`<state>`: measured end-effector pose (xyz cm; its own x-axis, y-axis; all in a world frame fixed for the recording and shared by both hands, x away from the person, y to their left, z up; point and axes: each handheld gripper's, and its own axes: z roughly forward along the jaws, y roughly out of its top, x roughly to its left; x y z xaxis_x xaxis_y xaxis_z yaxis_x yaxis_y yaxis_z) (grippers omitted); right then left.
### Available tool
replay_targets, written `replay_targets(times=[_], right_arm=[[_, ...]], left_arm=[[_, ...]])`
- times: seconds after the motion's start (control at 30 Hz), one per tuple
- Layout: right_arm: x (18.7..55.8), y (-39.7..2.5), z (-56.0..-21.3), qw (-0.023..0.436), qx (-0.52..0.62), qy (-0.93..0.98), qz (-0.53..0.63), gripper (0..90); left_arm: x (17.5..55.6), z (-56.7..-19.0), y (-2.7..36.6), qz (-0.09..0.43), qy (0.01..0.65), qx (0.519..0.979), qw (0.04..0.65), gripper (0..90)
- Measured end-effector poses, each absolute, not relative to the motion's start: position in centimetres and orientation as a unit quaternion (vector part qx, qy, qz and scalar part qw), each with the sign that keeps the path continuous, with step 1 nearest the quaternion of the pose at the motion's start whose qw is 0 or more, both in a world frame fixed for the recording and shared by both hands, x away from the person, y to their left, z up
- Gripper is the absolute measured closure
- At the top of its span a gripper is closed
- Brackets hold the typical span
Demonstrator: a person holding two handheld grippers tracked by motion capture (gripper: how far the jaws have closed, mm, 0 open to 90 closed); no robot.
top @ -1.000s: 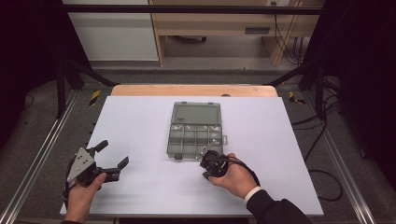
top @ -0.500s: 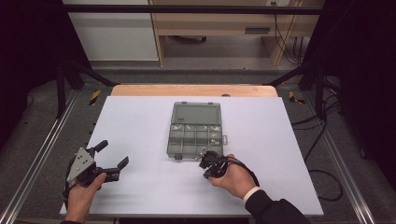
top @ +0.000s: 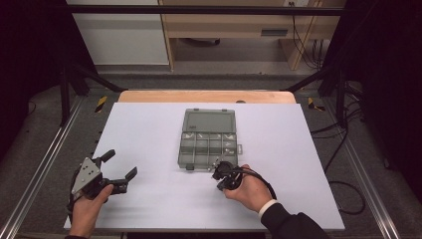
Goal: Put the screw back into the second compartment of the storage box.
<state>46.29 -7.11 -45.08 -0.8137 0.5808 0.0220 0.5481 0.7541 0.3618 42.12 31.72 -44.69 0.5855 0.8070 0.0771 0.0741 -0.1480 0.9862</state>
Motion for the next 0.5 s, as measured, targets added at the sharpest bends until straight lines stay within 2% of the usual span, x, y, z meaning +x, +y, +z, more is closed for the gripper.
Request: replay_targets(times=[0.5], right_arm=[[46.54, -7.57, -44.21, 0.053, 0.306, 0.929, 0.199, 87.8]], left_arm=[[42.12, -44.68, 31.75, 0.323, 0.322, 0.685, 0.568, 1.2]])
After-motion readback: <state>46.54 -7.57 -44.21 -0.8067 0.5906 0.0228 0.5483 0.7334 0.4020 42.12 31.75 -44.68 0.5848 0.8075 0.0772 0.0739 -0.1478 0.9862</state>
